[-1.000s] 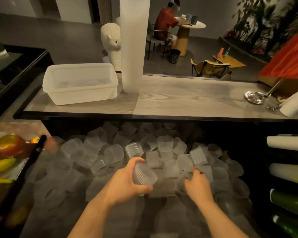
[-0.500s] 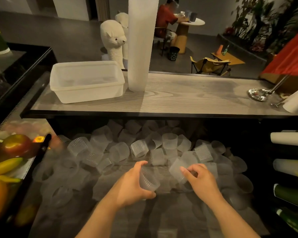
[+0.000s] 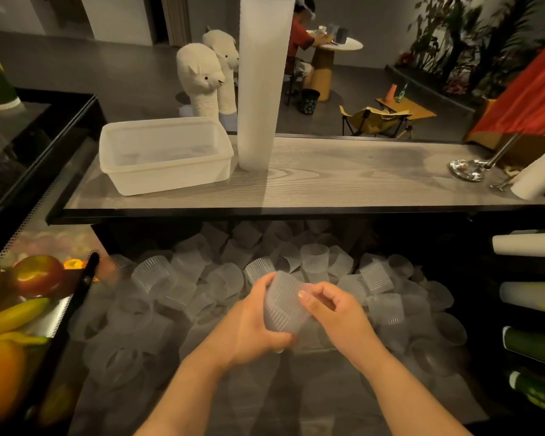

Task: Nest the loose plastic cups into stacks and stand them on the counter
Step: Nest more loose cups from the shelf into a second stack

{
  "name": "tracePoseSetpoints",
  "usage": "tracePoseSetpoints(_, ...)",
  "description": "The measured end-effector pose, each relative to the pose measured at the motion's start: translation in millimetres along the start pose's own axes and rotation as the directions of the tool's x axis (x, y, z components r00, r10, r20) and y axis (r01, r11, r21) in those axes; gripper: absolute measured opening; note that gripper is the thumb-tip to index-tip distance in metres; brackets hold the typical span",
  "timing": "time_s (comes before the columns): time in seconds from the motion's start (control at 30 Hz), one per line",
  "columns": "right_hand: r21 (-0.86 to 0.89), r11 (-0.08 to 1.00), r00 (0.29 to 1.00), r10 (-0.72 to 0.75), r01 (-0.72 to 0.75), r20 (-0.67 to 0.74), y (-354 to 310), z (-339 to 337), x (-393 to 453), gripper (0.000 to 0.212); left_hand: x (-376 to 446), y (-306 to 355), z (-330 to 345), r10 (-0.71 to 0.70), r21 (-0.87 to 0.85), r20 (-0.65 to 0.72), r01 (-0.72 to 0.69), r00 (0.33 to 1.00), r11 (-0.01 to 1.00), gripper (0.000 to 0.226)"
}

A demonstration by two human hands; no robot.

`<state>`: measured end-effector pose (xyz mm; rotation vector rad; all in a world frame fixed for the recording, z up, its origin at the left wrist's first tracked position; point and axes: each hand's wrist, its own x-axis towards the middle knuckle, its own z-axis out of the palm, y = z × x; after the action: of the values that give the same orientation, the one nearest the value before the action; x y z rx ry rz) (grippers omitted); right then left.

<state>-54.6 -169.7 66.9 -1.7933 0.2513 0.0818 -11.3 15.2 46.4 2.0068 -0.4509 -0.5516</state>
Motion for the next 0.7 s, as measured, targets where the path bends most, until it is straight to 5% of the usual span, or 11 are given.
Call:
tracePoseSetpoints(0.2, -0.374, 0.912, 0.975, -0.097, 0.167, 0.199, 3, 4, -10, 0.042, 0, 5, 4, 0.024, 0.038, -0.085, -0.021, 0.996, 0.999, 0.102)
tracePoseSetpoints(0.33, -0.332, 0.93, 0.955, -0.056, 0.155, 0.29, 3, -14, -13, 0.047, 1, 14, 13, 0.002, 0.08, -0.117, 0.007, 0.993, 0.997, 0.085)
tracePoseSetpoints(0.43, -0.372, 0.926, 0.996, -0.081, 0.06, -0.041, 26, -48, -2, 0.037, 2, 22, 20, -0.053, 0.094, -0.13, 0.065, 0.99, 0.993, 0.079)
tracePoseSetpoints(0.53, -0.657, 0.724, 0.923, -0.075, -0.21, -0.378, 64, -101, 12, 0.036, 3, 27, 26, -0.092, 0.11, -0.136, 0.107, 0.986, 0.988, 0.08)
tracePoseSetpoints(0.63, -0.846, 0.397, 0.931, 0.064, -0.355, -0.36, 94, -140, 27, 0.044, 8, 28, 34, -0.122, 0.103, -0.132, 0.136, 0.984, 0.985, 0.083)
tracePoseSetpoints(0.7, -0.886, 0.278, 0.928, 0.132, -0.372, -0.348, 105, -151, 36, 0.046, 13, 29, 41, -0.137, 0.1, -0.135, 0.151, 0.981, 0.983, 0.086)
